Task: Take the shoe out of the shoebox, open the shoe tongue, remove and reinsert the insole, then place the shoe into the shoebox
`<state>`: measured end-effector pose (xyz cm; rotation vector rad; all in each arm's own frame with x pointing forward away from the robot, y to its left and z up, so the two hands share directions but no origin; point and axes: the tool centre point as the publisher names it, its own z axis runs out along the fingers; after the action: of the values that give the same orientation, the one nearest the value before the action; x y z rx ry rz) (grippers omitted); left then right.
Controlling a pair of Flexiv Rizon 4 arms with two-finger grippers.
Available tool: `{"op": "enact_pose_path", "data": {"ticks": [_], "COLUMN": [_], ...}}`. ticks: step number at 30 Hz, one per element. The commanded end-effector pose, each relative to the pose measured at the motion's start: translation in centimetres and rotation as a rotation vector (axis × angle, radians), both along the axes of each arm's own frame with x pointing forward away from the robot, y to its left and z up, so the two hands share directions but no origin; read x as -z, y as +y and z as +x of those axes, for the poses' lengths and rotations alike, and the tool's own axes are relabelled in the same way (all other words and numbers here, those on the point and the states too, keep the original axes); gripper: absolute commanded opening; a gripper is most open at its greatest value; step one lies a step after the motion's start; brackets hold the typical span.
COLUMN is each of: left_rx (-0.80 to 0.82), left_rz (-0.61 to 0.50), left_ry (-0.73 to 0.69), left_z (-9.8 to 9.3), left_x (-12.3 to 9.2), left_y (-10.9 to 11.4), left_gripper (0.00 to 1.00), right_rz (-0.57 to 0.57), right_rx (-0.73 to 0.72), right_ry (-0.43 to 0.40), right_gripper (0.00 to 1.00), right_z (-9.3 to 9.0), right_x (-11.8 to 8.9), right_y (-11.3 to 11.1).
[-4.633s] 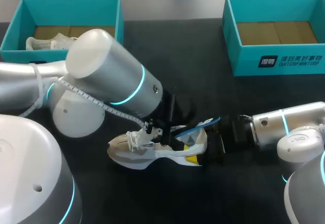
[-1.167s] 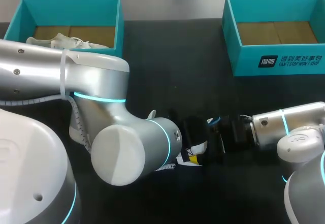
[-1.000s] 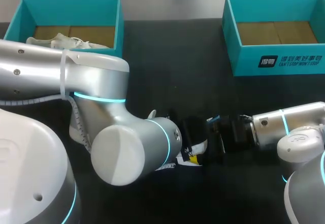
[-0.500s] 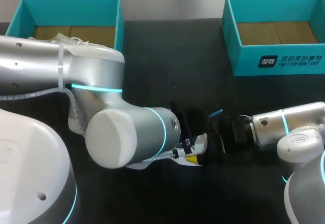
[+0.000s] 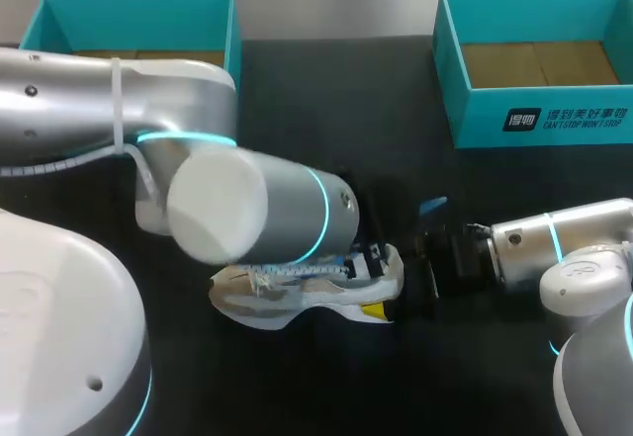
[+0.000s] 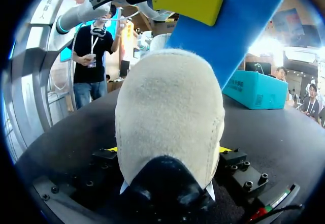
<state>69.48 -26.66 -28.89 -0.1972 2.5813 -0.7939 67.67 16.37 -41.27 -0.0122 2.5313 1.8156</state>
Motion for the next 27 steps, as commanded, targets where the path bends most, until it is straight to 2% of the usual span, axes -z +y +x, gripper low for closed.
{"op": "enact_pose_path", "data": {"ticks": [1, 7, 12, 22, 27], "left_rx": [0.015, 0.067, 0.173, 0.327, 0.379], "left_rz": [0.008, -0.003, -0.059, -0.160, -0.223], "left_ry": [0.026, 0.094, 0.182, 0.279, 0.277], "left_z": [0.2, 0.3, 0.3, 0.0, -0.2], "left_x": [-1.0, -2.2, -3.8, -8.3, -10.6], "left_y": [-0.2, -1.5, -2.3, -3.4, -4.3], "left_gripper": [0.00, 0.00, 0.00, 0.00, 0.00], "right_rz": [-0.005, -0.005, -0.005, -0.005, -0.005], "right_rx": [0.000, 0.000, 0.000, 0.000, 0.000], "right_ry": [0.000, 0.000, 0.000, 0.000, 0.000], "right_gripper": [0.00, 0.00, 0.00, 0.00, 0.00], "right_z": [-0.1, -0.1, -0.1, -0.1, -0.1], "right_x": [-0.1, -0.1, -0.1, -0.1, -0.1], "right_y": [0.2, 0.2, 0.2, 0.2, 0.2]}}
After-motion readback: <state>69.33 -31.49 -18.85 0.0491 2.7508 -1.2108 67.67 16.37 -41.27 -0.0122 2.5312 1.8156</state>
